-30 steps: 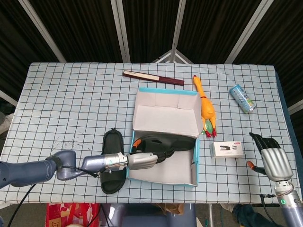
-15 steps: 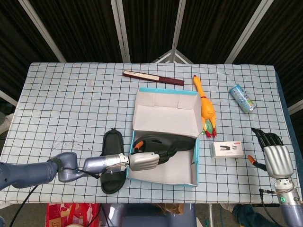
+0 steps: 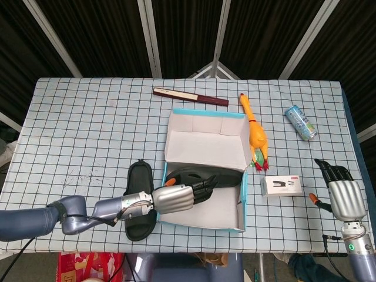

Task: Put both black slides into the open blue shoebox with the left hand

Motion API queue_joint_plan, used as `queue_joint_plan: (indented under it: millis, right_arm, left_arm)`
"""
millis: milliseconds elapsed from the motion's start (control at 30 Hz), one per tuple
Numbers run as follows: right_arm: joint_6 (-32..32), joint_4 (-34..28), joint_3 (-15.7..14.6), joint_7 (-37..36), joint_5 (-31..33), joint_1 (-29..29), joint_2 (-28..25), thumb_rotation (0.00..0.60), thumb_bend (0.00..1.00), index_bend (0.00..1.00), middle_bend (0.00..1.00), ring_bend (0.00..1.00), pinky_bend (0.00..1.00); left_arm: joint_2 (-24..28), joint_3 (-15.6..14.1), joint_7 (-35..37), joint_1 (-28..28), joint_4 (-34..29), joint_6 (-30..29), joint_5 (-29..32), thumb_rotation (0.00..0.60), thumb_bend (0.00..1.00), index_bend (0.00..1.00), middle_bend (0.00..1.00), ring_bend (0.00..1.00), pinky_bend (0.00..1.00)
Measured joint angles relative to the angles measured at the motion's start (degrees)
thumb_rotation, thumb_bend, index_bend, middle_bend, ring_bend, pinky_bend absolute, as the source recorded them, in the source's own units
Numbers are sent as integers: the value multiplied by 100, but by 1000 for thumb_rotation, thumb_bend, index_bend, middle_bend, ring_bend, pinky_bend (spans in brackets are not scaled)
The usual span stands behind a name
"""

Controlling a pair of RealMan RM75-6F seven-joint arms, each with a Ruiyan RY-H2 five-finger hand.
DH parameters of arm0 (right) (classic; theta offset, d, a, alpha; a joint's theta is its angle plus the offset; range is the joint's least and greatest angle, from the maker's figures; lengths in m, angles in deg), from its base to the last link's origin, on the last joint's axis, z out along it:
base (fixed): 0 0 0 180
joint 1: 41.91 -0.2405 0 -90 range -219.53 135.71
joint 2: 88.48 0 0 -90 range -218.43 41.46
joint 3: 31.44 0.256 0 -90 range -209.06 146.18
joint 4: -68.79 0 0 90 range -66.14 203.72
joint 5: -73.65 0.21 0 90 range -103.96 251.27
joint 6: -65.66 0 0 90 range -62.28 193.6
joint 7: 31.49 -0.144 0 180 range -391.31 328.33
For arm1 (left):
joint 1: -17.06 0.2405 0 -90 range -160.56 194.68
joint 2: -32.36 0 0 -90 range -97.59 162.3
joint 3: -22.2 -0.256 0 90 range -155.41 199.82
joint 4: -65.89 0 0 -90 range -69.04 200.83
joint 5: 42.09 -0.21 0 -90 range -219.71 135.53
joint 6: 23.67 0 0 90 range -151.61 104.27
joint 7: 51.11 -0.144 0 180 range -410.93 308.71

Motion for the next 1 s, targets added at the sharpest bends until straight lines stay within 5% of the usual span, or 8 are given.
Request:
queue_joint_plan:
  millis: [167, 433, 700, 1000]
  right_arm:
    - [51, -42, -1, 21, 33, -6, -24, 600, 225, 132, 206, 257, 201]
    - [92, -98, -8, 51, 55, -8, -41, 600, 226, 132, 206, 257, 201]
    - [162, -164, -28, 93, 63, -27, -72, 600, 226, 132, 206, 257, 201]
    - [209, -189, -29, 56, 101, -28, -108, 600, 225, 132, 206, 257, 201]
  left_arm:
    - [441, 37, -30, 410, -594, -307, 300, 597, 0, 122, 150, 0, 17]
    - [920, -68, 117, 1382, -1672, -1201, 872, 514, 0, 122, 189, 0, 17]
    - [1119, -490, 104, 2503, -2624, -1844, 1829, 424, 0, 122, 228, 2, 17]
    - [957, -950, 210, 3272, -2940, -2266, 2206, 334, 0, 123, 260, 8, 17]
